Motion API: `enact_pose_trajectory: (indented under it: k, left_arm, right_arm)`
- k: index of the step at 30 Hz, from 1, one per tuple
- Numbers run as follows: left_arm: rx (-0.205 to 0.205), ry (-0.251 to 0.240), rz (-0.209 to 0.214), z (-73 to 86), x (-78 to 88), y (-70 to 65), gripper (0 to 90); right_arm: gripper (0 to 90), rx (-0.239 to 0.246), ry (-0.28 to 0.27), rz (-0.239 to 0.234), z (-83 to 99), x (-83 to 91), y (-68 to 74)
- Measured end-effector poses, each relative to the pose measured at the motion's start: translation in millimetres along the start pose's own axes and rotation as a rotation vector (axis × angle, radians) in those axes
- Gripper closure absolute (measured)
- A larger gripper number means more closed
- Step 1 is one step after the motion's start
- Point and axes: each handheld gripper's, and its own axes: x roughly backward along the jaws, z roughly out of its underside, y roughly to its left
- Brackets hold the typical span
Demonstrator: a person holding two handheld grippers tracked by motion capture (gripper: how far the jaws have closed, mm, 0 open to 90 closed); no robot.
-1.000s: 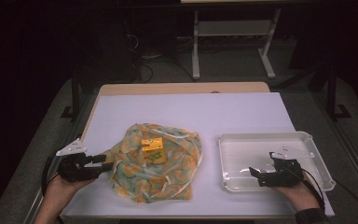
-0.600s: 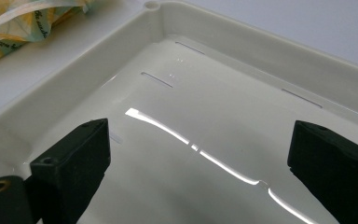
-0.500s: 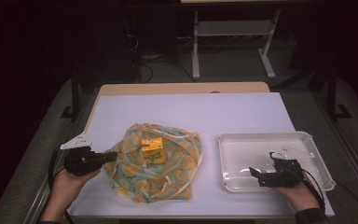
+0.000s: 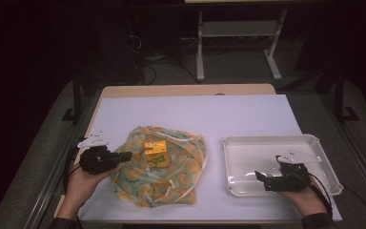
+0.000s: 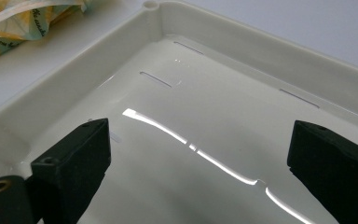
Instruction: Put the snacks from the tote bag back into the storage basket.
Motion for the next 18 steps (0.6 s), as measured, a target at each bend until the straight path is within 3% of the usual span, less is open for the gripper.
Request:
enact_pose_trajectory:
  k: [9, 18]
  left_arm:
    - [-0.013, -0.005, 0.005, -10.0, -14.7, -3.5, 89.9]
    - [-0.022, 0.011, 0.002, -7.9, -24.4, -4.6, 89.9]
  right_arm:
    - [5.6, 0.004, 0.001, 0.005, 0.3, -0.1, -0.6]
    - [5.7, 0.011, 0.002, 0.006, 0.9, 0.8, -0.7]
